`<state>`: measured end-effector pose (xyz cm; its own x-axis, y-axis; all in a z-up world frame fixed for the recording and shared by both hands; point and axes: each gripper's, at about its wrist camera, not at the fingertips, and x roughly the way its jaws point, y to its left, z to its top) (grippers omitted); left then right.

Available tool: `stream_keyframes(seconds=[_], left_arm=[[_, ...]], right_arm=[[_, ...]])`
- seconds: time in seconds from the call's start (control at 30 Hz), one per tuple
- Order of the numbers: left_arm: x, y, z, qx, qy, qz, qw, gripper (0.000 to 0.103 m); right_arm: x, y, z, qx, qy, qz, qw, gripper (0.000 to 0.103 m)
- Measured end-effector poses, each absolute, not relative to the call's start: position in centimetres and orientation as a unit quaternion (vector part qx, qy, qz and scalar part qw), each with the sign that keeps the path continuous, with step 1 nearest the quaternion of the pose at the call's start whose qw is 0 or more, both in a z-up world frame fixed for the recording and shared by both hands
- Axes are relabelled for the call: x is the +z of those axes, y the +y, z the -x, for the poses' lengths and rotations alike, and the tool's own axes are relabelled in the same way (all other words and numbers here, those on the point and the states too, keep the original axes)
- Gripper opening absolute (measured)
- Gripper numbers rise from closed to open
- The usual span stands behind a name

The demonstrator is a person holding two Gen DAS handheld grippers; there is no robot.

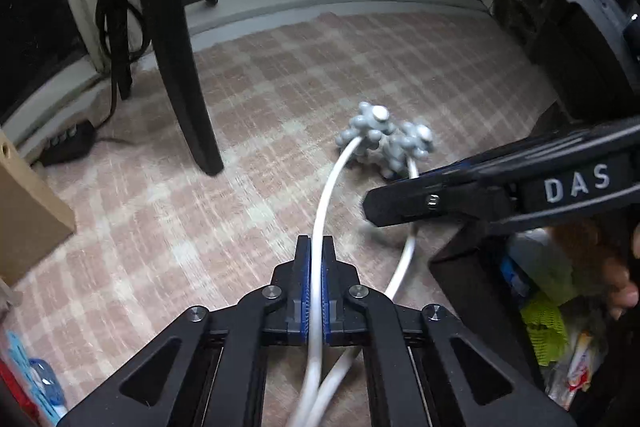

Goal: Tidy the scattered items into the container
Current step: 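Carry the bead-ended cable to the black tray and open the left tool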

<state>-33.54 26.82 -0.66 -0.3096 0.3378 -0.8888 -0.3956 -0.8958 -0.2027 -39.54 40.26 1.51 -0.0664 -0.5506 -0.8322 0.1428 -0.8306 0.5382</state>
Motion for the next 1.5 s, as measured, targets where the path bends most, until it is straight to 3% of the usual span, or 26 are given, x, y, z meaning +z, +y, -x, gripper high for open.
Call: stream_keyframes(seconds=[0.07, 0.23, 0.4, 0.6, 0.77, 1.23, 1.3, 1.33, 1.37, 1.5], left_arm=[[0.1, 26.3, 32.8, 0.818, 0.024, 0.532, 0.217, 0.004], [4.3, 23.5, 30.4, 0.84, -0.031, 0.5, 0.209, 0.004], [10.5, 23.5, 25.5, 0.869, -0.02, 0.447, 0.211, 0.004], [17.3, 27.7, 19.9, 0.879, -0.012, 0.399, 0.26, 0.004], [20.0, 34.6, 15.3, 0.873, 0.016, 0.37, 0.316, 0.004], [16.4, 50.0, 14.3, 0.823, 0.02, 0.407, 0.396, 0.005], [15.0, 51.8, 14.6, 0.825, 0.055, 0.424, 0.369, 0.011], [14.4, 52.3, 14.8, 0.836, 0.072, 0.43, 0.334, 0.021], [13.9, 52.4, 15.1, 0.846, 0.081, 0.431, 0.303, 0.025], [13.2, 50.6, 15.4, 0.852, 0.051, 0.439, 0.281, 0.029]], right_arm=[[2.7, 39.8, 39.0, -0.726, -0.155, -0.62, 0.255, 0.01], [8.0, 38.7, 36.7, -0.752, -0.163, -0.562, 0.304, 0.007], [14.0, 38.5, 32.9, -0.769, -0.148, -0.515, 0.349, 0.007], [21.2, 43.1, 26.3, -0.797, -0.117, -0.471, 0.361, 0.007], [25.4, 50.3, 21.2, -0.827, -0.108, -0.444, 0.327, 0.007], [22.5, 64.9, 17.8, -0.852, -0.134, -0.47, 0.185, 0.007], [21.0, 65.1, 19.1, -0.847, -0.09, -0.5, 0.157, 0.024], [20.5, 65.3, 19.3, -0.845, -0.078, -0.51, 0.143, 0.044], [20.0, 65.7, 19.5, -0.847, -0.068, -0.512, 0.125, 0.049], [18.9, 67.6, 19.3, -0.851, -0.092, -0.502, 0.125, 0.049]])
